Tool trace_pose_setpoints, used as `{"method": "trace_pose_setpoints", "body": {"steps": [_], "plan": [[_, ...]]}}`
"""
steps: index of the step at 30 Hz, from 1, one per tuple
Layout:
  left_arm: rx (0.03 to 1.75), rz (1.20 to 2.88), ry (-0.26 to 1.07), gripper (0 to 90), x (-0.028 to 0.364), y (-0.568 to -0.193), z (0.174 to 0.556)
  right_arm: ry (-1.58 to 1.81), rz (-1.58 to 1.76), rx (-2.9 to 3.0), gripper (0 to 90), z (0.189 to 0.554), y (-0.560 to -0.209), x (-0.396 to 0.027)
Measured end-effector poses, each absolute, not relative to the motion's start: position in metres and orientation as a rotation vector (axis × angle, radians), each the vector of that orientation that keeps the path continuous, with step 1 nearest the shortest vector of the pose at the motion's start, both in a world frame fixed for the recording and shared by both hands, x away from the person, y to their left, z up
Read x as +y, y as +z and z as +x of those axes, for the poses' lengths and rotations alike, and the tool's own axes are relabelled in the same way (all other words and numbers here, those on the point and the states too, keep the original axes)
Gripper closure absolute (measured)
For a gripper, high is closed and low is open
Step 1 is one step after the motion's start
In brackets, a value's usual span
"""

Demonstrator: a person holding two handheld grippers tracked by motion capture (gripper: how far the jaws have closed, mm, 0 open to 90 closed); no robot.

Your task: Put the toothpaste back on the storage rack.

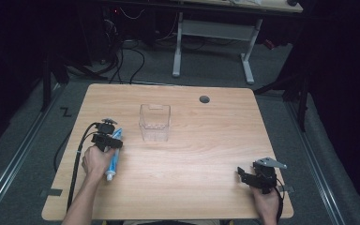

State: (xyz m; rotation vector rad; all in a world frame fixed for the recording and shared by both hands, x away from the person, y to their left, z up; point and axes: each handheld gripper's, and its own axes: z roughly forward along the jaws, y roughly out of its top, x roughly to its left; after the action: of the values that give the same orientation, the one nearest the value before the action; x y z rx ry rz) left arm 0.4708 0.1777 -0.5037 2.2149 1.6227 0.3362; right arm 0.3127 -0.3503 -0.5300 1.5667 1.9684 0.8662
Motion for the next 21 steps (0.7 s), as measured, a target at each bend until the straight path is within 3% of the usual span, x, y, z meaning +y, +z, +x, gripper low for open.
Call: {"method": "trace_pose_setpoints", "body": {"steps": [21], "plan": [[1.569,2.242,0.248,68.0,0.1752,-0.499,0.4691,0.867,1.567,1.969,28.3,0.3128,-0.53,-0.3504]]}}
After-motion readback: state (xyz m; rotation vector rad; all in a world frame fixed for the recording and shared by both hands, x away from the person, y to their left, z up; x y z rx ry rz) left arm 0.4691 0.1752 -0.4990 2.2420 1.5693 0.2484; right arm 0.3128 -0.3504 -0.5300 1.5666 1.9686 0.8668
